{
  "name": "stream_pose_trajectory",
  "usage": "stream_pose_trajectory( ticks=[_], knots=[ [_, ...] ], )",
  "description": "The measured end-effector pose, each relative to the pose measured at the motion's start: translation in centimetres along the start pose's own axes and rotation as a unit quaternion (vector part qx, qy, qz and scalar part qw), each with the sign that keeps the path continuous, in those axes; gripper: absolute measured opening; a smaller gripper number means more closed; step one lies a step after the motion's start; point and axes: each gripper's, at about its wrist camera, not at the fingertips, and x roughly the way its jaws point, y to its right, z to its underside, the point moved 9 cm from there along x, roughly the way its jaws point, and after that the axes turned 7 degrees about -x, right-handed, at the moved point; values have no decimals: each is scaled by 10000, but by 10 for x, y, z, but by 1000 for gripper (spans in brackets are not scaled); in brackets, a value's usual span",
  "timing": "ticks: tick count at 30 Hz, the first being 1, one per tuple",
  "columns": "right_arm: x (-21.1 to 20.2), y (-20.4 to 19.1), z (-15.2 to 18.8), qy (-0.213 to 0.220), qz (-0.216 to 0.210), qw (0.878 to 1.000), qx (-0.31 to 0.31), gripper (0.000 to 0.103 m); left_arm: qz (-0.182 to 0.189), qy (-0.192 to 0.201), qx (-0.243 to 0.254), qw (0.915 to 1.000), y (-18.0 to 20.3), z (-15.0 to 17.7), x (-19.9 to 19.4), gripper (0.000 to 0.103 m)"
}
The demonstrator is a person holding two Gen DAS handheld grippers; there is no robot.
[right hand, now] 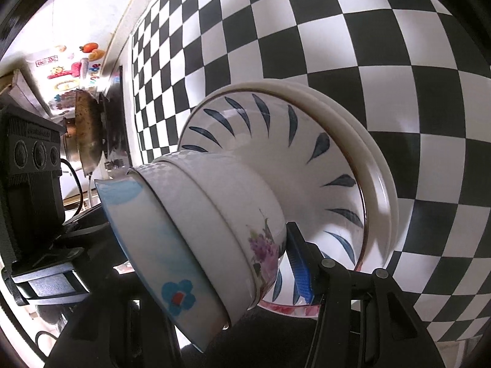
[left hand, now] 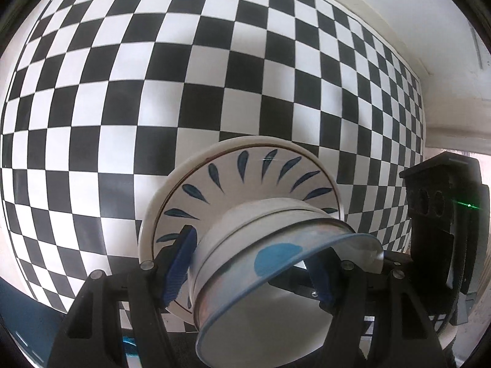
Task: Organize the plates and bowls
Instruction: 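Lower the bowl stack onto the center of the plate stack with both tools, then open both tools and lift them off the bowls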
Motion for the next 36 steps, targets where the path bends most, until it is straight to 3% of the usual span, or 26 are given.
stream_pose_trajectory(
  ticks=[11,20,24,28,30,31,32,34,36],
  knots=[
    [-10,14,3,10,138,9999,20,54,50,82,-61,9999,1,-1,1,65],
    [-40,0,11,317,786,9957,-385,54,-460,715,52,9964,3,5,-22,65],
    [-65,-7,18,673,1560,9828,-730,54,-668,1068,194,9918,5,14,-41,65],
    [-86,-13,33,973,2349,9615,-1047,57,-912,1476,426,9839,8,26,-64,67],
    [-94,-16,41,1088,2624,9523,-1117,71,-1013,1683,504,9792,8,32,-74,68],
    [-97,-18,44,1148,2683,9495,-1155,78,-1073,1810,534,9762,7,35,-80,74],
    [-102,-21,49,1229,2774,9455,-1180,90,-1106,1916,552,9737,5,38,-84,76],
    [-111,-25,57,1395,2927,9384,-1192,94,-1166,2131,552,9685,1,45,-94,80],
    [-119,-33,64,1597,3096,9299,-1178,94,-1218,2307,546,9638,-1,49,-101,95]
  ],
)
